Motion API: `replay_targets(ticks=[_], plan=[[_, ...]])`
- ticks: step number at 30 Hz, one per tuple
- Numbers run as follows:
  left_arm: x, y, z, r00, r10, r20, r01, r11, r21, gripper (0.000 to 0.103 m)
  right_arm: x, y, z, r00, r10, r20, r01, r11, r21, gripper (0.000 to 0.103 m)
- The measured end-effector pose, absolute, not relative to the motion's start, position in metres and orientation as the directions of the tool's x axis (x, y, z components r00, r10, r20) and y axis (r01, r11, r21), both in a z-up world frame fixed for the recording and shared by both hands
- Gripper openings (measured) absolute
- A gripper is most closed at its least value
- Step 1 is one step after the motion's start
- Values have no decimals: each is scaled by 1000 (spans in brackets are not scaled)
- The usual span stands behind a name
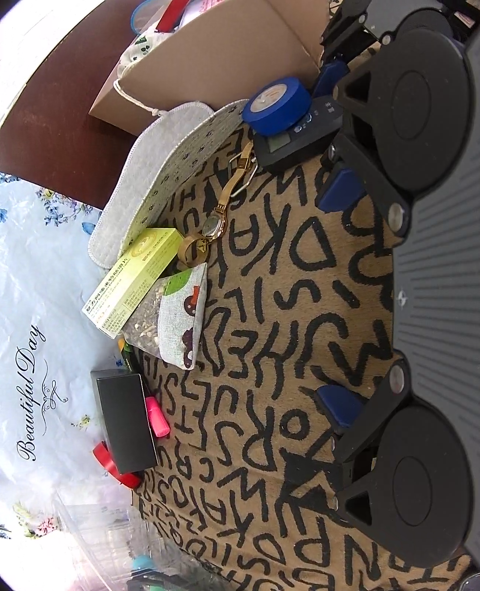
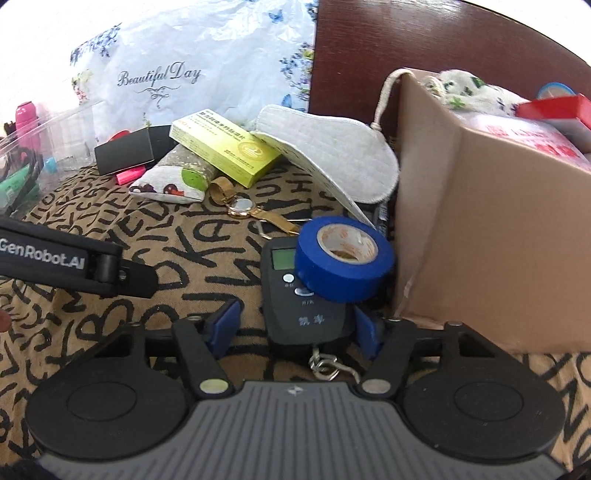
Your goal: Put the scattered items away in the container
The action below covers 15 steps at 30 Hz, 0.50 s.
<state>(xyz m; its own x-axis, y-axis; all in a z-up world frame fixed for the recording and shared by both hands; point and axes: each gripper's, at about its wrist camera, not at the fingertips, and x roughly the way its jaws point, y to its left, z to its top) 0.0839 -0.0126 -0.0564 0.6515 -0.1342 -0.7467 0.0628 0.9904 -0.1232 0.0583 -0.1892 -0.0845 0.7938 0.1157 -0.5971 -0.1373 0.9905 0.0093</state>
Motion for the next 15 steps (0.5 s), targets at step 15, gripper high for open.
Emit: replay_targets(ticks=[15], plan=[[66,0,-50,647,-123,-752,60,992,-111,103,34,-157,-79,724,310,-616,-387,922,8,49]])
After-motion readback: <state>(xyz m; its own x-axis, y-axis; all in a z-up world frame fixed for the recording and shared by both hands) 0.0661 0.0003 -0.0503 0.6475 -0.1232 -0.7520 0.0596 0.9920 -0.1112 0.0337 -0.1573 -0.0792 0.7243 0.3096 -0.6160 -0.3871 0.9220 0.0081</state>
